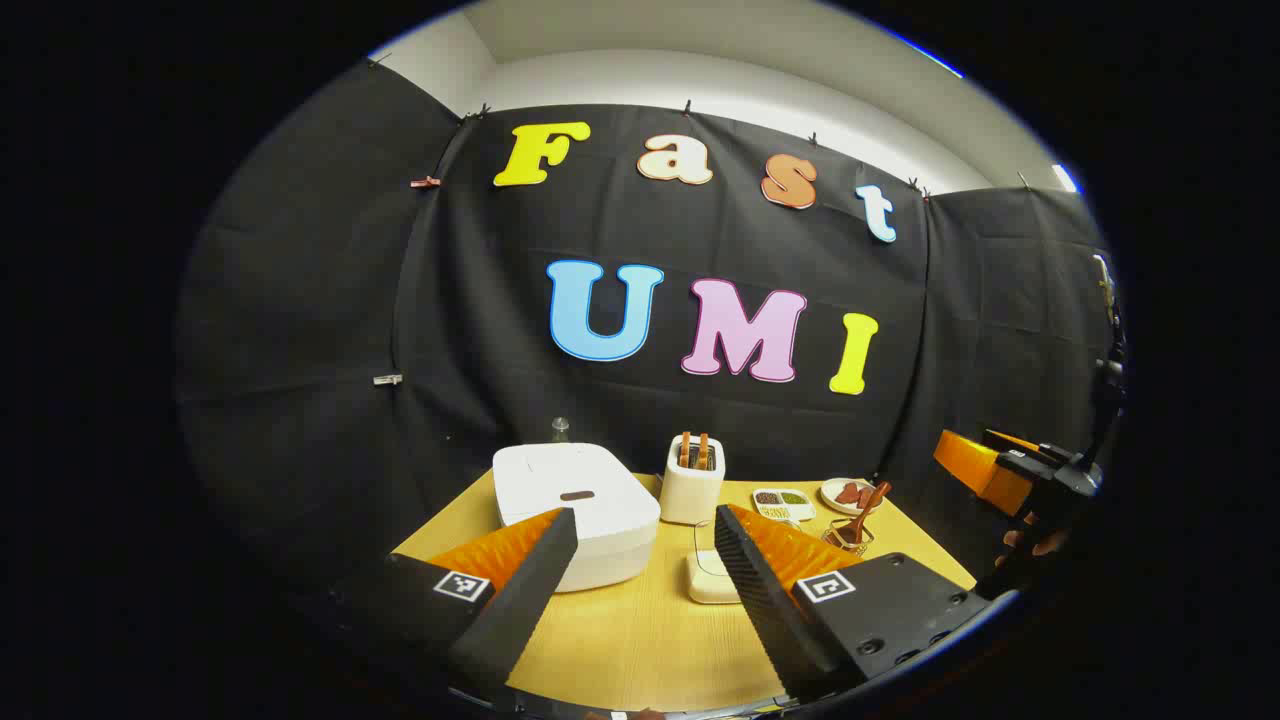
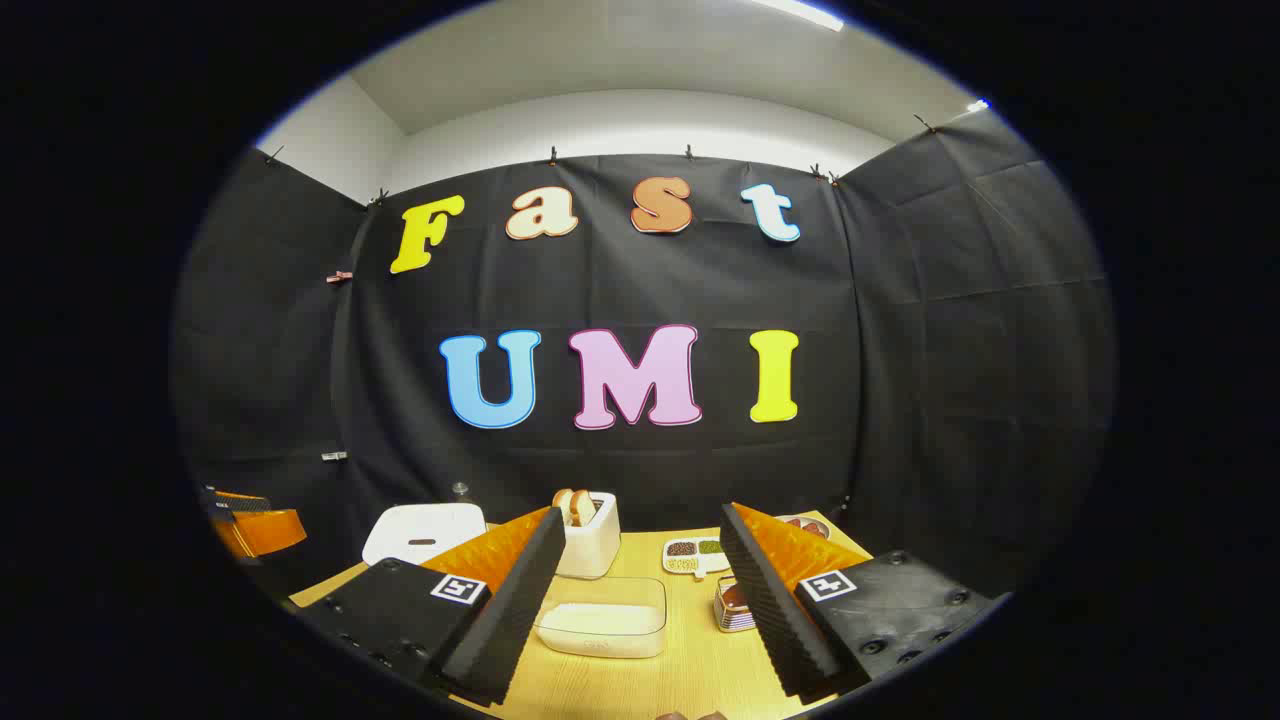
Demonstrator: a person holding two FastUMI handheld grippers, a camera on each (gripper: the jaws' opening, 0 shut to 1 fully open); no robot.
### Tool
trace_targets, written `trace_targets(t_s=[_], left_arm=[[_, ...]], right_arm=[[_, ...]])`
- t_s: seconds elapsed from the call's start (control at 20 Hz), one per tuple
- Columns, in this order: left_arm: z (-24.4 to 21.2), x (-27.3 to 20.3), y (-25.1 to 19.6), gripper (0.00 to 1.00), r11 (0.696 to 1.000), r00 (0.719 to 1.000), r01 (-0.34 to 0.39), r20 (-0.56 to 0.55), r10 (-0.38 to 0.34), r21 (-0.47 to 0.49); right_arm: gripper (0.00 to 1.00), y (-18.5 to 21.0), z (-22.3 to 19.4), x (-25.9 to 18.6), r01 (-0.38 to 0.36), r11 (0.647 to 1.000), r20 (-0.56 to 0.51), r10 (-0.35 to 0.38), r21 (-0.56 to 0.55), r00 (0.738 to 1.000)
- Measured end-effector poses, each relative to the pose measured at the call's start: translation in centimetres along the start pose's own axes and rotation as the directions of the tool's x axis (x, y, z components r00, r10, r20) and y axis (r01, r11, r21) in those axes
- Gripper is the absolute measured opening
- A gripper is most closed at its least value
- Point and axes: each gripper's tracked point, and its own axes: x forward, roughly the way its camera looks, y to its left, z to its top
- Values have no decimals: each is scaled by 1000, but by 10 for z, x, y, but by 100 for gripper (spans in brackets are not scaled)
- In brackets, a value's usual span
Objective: Close the left gripper, press the button to open the rice cooker; take a wooden spoon from the chopstick holder with the right hand, scoop a spoonful of rice and pour it into the rice cooker, then put the wooden spoon back into the chopstick holder.
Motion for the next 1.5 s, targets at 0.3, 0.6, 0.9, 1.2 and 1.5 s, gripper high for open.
trace_targets(t_s=[0.3,0.6,0.9,1.2,1.5], left_arm=[[4,18,6,96,1000,1000,24,-2,-24,-4],[9,31,-7,96,997,997,78,-5,-78,25],[15,56,-12,96,995,996,85,-8,-85,59],[29,96,2,95,999,1000,16,-24,-15,48],[39,146,15,82,999,999,6,-44,-7,-36]], right_arm=[[98,-15,7,-4,40,999,11,-40,-3,999],[98,-33,5,-8,98,995,-28,-98,8,995],[97,-57,0,1,132,991,-44,-132,-3,990],[97,-76,-12,42,117,993,-76,-115,17,990],[97,-98,-18,81,89,996,-95,-86,30,992]])
